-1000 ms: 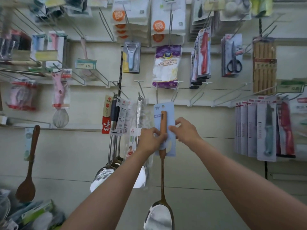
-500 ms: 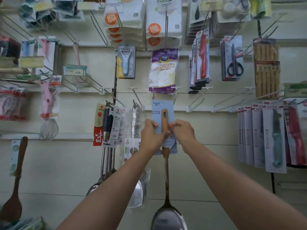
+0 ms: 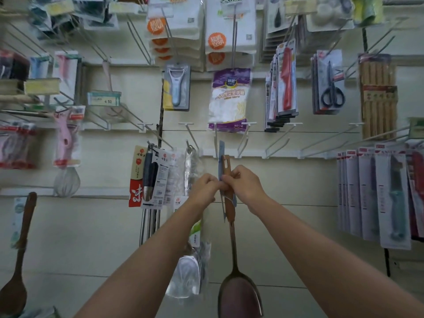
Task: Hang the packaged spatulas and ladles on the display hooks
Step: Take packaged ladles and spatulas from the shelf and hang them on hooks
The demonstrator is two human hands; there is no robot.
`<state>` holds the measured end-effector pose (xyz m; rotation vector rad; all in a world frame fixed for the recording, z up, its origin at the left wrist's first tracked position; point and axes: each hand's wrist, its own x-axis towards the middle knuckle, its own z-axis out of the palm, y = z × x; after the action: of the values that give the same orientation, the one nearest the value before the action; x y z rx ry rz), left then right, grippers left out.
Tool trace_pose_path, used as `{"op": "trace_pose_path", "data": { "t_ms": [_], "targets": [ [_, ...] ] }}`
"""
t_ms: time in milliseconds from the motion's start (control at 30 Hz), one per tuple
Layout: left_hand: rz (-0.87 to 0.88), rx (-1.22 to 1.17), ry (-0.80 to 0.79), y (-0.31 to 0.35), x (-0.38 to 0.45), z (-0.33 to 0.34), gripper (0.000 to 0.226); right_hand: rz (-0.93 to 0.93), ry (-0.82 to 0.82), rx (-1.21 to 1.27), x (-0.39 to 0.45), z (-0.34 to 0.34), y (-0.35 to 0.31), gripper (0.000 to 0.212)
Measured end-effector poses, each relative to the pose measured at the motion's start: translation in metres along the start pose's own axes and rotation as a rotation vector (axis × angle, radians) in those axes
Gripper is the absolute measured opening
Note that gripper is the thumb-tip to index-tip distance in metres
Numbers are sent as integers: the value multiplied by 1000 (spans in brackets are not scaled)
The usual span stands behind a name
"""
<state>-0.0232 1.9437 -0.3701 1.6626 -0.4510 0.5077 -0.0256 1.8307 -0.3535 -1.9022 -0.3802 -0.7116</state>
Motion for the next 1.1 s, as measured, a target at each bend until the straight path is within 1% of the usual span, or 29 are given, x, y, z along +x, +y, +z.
{"op": "trace_pose_path", "data": {
  "t_ms": [67,100,167,233,300,400,500,633,767,867,1033,1100],
  "targets": [
    [-79,-85,-129,-3,-2,1,7,-14,-7,-40,2,1,-1,22],
    [-91,-137,-168,-5,-2,1,10,-15,-8,-64,3,1,-2,25],
    [-86,-270,-189,-7,-2,0,14,-25,-13,-80,5,1,-5,30],
    [-72,-342,-169,-8,-1,-4,17,-38,-27,-42,7,3,-9,31],
    [-59,-357,-152,-4,-1,-11,13,-54,-42,2,9,5,-15,29],
    [-4,-367,-174,2,0,-20,18,-76,-55,22,14,10,-27,24],
    [52,-375,-183,9,2,-23,19,-95,-41,51,25,13,-36,29],
    [50,-403,-130,16,9,-19,18,-91,-19,67,37,10,-39,32],
    [69,-448,-142,6,8,-17,15,-98,-108,71,35,3,-39,26],
    [93,-444,-162,-1,6,-15,16,-120,-146,83,31,0,-32,25],
    [121,-433,-166,-2,3,-15,17,-140,-168,76,29,-3,-33,24],
    [131,-437,-169,1,3,-18,23,-147,-152,41,29,-1,-38,25]
  ]
}}
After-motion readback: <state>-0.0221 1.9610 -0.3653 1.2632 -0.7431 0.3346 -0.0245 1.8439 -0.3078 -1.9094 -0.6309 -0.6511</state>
